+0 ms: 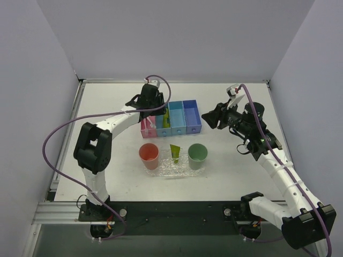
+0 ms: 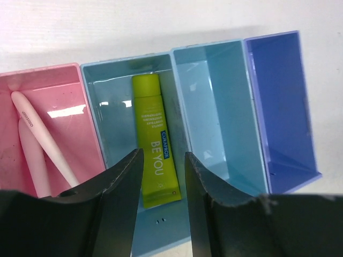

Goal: Prepare toiletry sets of a toothbrush and toothpaste on the tray

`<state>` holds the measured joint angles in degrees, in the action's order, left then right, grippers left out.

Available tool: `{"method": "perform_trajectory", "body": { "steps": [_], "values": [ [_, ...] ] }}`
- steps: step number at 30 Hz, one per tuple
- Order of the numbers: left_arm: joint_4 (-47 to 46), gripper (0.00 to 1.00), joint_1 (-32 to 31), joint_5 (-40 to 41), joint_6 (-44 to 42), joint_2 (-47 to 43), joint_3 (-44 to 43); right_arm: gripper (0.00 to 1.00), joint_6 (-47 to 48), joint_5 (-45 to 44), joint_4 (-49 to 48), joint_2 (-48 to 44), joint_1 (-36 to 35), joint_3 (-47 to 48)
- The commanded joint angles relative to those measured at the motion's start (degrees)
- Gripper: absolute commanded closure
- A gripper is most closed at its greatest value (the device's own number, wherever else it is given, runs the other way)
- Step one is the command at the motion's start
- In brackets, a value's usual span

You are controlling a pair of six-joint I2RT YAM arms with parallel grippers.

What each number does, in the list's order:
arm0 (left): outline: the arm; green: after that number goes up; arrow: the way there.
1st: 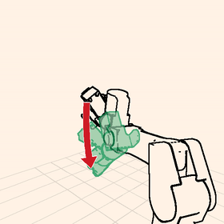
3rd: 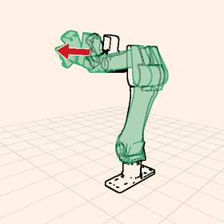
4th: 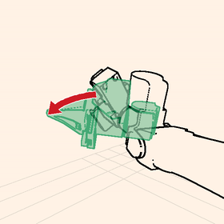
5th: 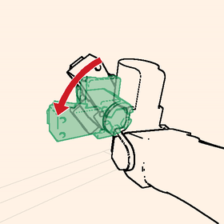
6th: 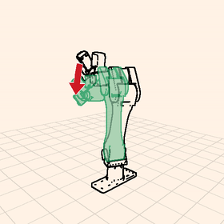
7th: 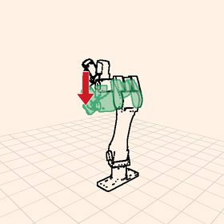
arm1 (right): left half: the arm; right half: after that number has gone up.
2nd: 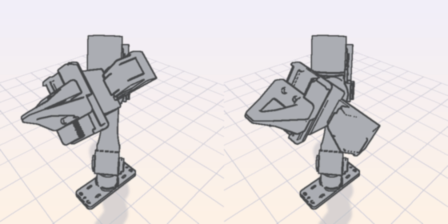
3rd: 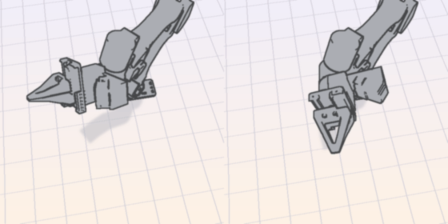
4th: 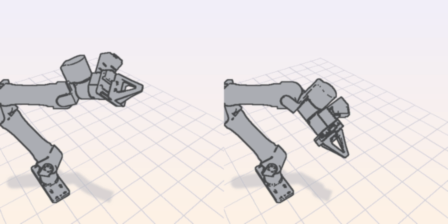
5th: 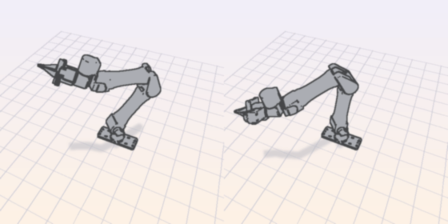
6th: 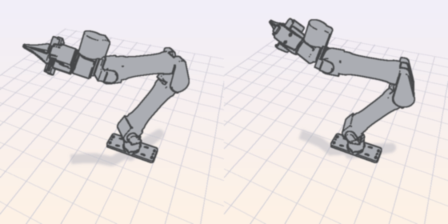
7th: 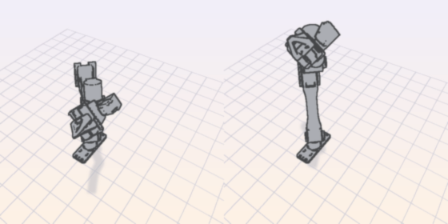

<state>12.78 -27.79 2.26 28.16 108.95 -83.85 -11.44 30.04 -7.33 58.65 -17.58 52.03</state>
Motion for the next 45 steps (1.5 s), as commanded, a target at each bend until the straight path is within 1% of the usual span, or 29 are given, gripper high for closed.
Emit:
{"method": "perform_trajectory", "body": {
  "steps": [1,12,21,34,38,45],
  "values": [
    [-0.21,0.53,-0.25,2.4,1.19,1.97,-3.51,0.6,-0.86,2.39,-1.28,-1.35,0.88,-0.44],
    [2.25,0.55,-0.33,2.04,-0.39,9.0,-5.97,0.6,-1.65,3.0,-1.72,-2.22,1.5,-1.76],
    [-0.12,0.55,-0.33,0.02,-0.39,12.16,-6.41,0.6,-1.83,3.09,-1.81,-3.11,1.85,-2.99],
    [6.12,0.53,-1.39,6.7,-4.69,15.94,-8.78,0.6,-2.44,3.97,-2.42,-2.93,1.85,-3.43],
    [7.61,0.53,-1.39,5.74,-5.14,17.0,-9.22,0.6,-2.71,4.23,-2.69,-3.37,1.85,-3.69],
    [11.74,0.53,-1.39,4.6,-6.54,20.34,-12.47,0.6,-2.8,4.15,-2.69,-4.16,1.85,-4.57]
  ]
}}
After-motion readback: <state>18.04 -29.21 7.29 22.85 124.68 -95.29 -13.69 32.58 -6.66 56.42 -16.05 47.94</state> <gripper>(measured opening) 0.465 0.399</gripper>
